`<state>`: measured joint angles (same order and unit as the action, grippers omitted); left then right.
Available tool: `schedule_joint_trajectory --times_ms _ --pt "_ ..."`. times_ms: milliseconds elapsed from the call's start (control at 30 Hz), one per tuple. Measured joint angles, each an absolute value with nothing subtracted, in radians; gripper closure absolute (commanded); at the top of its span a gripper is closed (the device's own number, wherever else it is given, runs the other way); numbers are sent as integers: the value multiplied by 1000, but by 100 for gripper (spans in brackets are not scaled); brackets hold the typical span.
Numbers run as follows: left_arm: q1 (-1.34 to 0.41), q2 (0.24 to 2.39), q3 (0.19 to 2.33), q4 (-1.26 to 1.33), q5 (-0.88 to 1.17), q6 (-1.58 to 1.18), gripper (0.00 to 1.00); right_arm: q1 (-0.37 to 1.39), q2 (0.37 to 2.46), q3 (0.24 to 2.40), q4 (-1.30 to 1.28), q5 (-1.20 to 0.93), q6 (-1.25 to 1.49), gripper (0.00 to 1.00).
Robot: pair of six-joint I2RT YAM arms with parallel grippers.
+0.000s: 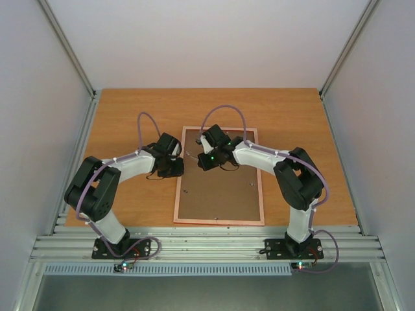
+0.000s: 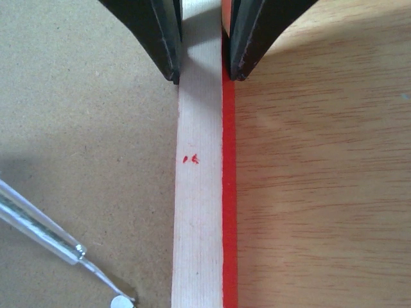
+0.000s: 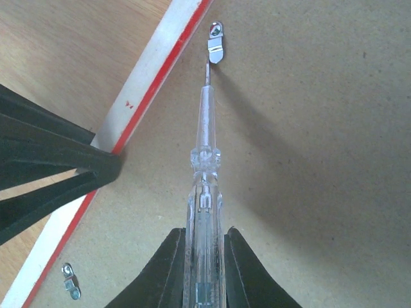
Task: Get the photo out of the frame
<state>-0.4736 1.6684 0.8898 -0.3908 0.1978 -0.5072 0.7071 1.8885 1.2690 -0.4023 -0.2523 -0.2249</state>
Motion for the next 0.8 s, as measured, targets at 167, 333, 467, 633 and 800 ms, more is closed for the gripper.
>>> schedule_joint_trajectory --times_ms 167,333,467,633,800 --pt "-474 1668 890 -391 198 -507 89 707 1871 1252 -407 -220 -226 99" --pt "-474 1668 890 -391 197 -508 83 707 1850 1232 -408 -218 -228 99" --pt "-474 1668 890 -391 197 -510 76 706 1797 1181 -410 -217 -239 99" --pt "-482 1668 890 -405 198 -510 63 699 1675 1091 -414 -201 -257 99" --pt "-489 1668 915 -450 189 -505 57 683 1519 963 -384 -151 -272 99"
